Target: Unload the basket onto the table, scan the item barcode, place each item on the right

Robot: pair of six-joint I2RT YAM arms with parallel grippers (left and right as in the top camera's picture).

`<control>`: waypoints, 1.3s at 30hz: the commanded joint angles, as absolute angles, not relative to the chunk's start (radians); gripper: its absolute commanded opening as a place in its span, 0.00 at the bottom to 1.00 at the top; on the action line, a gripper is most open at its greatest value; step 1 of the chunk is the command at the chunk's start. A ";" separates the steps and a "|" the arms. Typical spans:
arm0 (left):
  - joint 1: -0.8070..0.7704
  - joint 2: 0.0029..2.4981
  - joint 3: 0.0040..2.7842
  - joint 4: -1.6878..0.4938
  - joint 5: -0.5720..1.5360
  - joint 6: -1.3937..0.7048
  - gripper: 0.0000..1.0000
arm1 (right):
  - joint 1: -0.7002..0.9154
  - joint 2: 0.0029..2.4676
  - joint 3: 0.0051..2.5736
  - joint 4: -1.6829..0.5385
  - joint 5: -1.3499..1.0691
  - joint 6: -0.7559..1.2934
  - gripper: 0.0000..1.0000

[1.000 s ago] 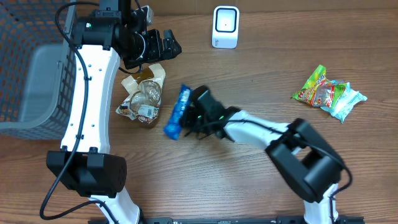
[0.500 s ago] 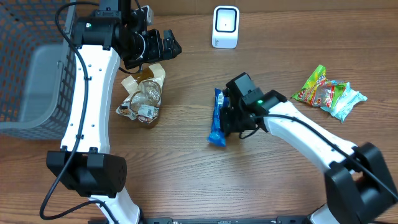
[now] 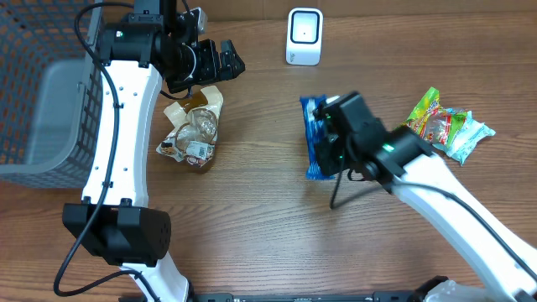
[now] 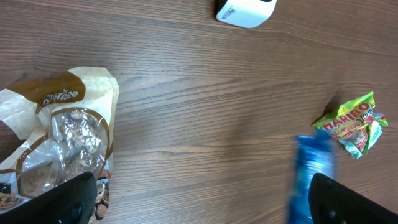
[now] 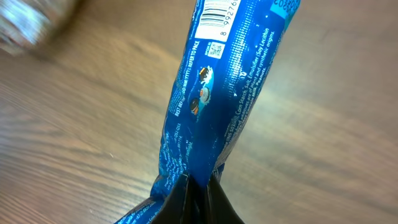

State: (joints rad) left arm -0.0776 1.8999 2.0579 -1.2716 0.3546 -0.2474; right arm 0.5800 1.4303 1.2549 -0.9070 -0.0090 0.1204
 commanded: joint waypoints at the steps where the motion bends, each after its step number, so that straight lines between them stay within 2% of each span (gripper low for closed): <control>1: -0.072 1.885 2.068 -1.271 0.347 -0.232 1.00 | 0.595 1.324 1.302 -0.904 0.052 0.076 0.04; 21: -0.072 1.885 2.068 -1.271 0.347 -0.232 1.00 | 0.671 1.021 1.304 -0.897 0.051 0.070 0.04; 33: -0.072 1.885 2.068 -1.271 0.347 -0.232 1.00 | 0.673 1.088 1.303 -0.898 0.053 0.070 0.04; 39: -0.072 1.885 2.068 -1.271 0.347 -0.232 1.00 | 0.672 1.252 1.256 -0.834 0.085 0.099 0.04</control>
